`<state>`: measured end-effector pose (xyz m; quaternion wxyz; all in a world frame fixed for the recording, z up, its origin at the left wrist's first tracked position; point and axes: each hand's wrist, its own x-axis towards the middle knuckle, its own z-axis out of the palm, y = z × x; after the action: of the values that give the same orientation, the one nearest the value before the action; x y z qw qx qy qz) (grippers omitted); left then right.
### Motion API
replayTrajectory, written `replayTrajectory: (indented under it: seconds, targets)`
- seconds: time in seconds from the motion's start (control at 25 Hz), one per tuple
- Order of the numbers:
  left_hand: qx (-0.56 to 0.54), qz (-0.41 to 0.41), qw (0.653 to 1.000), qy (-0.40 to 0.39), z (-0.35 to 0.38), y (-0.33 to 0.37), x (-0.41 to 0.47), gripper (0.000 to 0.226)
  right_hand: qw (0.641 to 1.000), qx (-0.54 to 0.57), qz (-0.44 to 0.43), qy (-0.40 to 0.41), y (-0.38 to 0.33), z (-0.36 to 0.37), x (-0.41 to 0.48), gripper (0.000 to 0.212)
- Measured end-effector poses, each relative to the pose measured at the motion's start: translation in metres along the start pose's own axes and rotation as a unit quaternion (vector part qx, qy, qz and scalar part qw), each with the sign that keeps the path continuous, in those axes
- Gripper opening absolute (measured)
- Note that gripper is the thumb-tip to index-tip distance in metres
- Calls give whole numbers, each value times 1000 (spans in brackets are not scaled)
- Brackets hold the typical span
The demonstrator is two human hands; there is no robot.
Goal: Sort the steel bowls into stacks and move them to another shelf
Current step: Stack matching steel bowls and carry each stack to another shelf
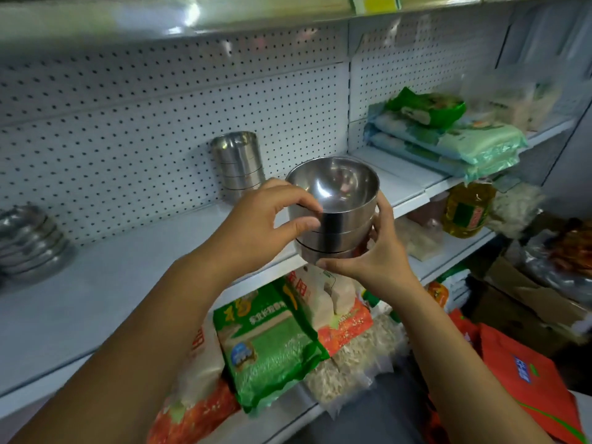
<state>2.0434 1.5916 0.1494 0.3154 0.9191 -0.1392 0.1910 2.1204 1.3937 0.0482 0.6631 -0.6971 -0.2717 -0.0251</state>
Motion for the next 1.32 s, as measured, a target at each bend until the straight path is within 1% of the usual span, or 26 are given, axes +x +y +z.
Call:
replayTrajectory:
  seconds: [0.08, 0.24, 0.44, 0.68, 0.8, 1.0, 1.08, 1.2, 1.32]
  targets:
    - [1, -21, 999, -28, 4, -19, 24, 14, 1000, -8, 8, 8, 16, 3, 23, 131]
    - [23, -19, 999, -39, 12, -55, 73, 9, 999, -22, 24, 14, 48, 4, 70, 128]
    - [42, -59, 996, -52, 24, -97, 136, 9, 999, -36, 31, -24, 90, -6, 142, 129]
    - [64, -79, 994, -50, 45, -148, 205, 5, 995, -70, 40, -61, 144, -16, 230, 128]
    - [68, -118, 989, -61, 44, -171, 225, 8, 993, -75, 40, -80, 165, -11, 259, 122]
    - [160, -167, 971, -60, 40, -195, 246, 20, 991, -62, 58, -102, 190, 9, 304, 123]
    - [180, -182, 965, -48, 39, -208, 250, 25, 990, -55, 68, -109, 197, 18, 320, 125]
    - [196, -187, 962, -38, 35, -229, 252, 30, 988, -54, 73, -127, 204, 28, 340, 127]
    - [250, -171, 952, -45, 29, -247, 254, 34, 984, -76, 77, -144, 208, 37, 359, 126]
